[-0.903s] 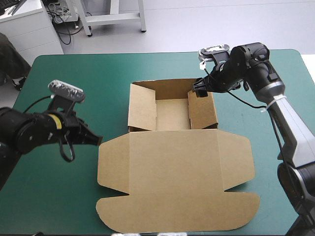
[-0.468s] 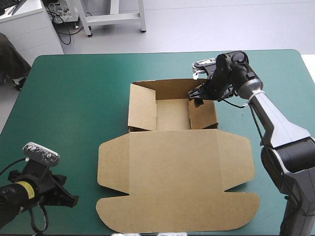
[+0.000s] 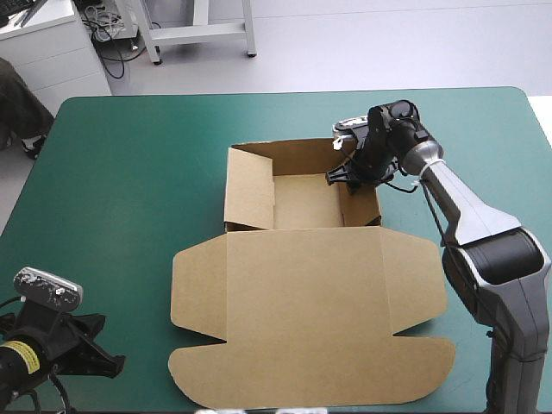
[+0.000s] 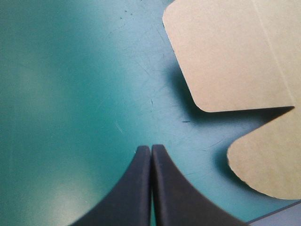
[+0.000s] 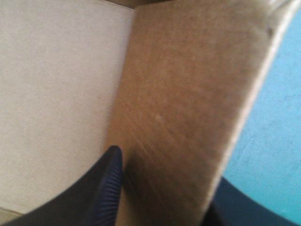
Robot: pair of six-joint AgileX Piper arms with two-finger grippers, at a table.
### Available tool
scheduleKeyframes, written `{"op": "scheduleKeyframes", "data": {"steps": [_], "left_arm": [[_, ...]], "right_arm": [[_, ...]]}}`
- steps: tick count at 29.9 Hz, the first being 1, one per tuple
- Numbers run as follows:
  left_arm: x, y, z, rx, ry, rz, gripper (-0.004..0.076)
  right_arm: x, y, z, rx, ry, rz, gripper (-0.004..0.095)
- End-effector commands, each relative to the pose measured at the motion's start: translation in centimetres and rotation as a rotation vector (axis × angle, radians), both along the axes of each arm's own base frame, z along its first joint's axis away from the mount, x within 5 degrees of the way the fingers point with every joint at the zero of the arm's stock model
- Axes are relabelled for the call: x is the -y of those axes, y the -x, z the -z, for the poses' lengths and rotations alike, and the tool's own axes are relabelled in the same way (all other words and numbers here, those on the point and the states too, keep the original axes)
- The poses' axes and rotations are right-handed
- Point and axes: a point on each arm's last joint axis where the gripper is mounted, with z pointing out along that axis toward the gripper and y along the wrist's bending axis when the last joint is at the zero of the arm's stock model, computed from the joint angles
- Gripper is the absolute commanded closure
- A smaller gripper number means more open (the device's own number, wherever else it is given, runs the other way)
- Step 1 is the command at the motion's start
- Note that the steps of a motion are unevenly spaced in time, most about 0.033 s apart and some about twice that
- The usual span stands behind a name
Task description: Fold the box
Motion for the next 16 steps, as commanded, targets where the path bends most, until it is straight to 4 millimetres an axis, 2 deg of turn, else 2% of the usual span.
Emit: {"op": "scheduleKeyframes", "data": {"steps": [1,3,9,12,16], "left_arm": [[-0.3,0.0,-0.4,-0.004,-0.020,-0.017,0.0756],[-0.3,0.0,-0.4,-0.004,-0.020,-0.017,0.0756],[-0.3,0.1,-0.4,-0.006,-0.021,-0.017,0.0756],[-0.3,0.1,-0.4,-0.006,-0.021,-0.017,0.0756],[-0.5,0.0,-0.4,0.004,-0.040,-0.026,0.0756]], "right_arm": [[0.5,0.4,-3.4,0.100,-0.027,0.005,0.0814],[0.6,0.4,-3.4,0.104,-0.016,0.005,0.0932],[2.0,0.0,-3.7,0.149,0.084,0.012,0.0931],[4.2,-0.6,-4.6,0.189,0.136,0.047,0.0931],[9.0,-1.4,-6.6,0.243,0.155,0.153,0.0931]]}}
